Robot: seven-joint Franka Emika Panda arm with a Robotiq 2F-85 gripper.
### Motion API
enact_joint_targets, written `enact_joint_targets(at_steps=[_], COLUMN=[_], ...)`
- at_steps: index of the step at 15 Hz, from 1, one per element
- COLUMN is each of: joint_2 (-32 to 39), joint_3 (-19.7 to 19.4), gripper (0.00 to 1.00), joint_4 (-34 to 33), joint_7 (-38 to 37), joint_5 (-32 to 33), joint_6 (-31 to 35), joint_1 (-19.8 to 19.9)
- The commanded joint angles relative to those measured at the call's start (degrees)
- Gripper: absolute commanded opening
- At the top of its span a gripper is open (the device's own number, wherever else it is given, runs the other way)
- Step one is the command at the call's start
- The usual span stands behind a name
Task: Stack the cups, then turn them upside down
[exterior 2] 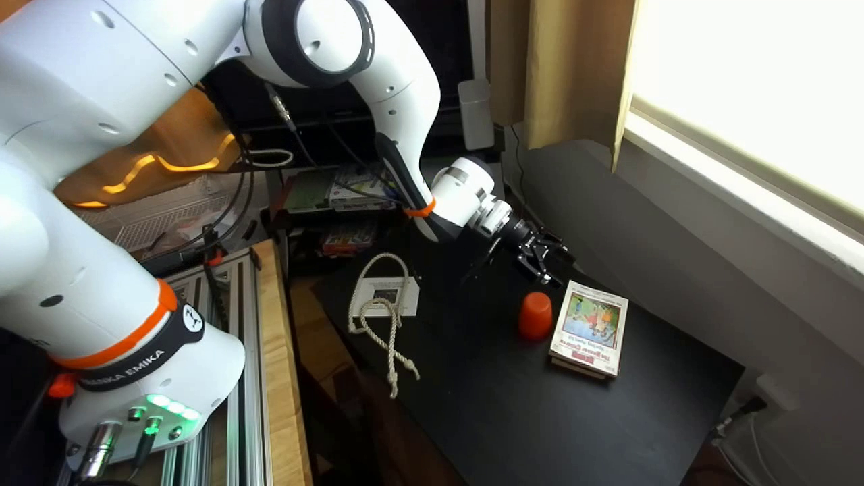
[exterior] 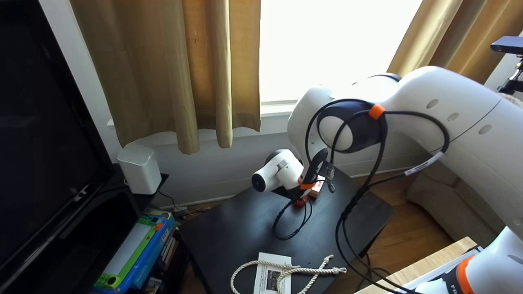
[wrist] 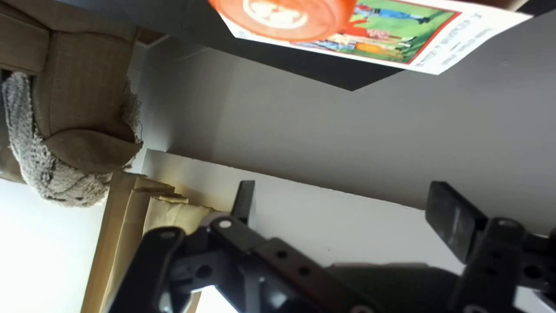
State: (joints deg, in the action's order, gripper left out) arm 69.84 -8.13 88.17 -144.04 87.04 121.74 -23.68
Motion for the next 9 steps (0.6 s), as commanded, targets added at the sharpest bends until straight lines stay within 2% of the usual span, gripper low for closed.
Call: enact_joint_targets(at_steps=[1, 4, 9], joint_2=[-10.9, -17.3, -25.8], joint_3=[5.9, 8.5, 9.8], gripper=[1.00, 1.00, 1.00], joint_4=[10.5, 15.9, 24.2], joint_7=[2.2, 5.5, 12.6], joint_5=[2.9, 2.9, 2.7], joint_6=[6.9, 13.8, 30.8], joint_1=[7.7, 13.1, 21.8])
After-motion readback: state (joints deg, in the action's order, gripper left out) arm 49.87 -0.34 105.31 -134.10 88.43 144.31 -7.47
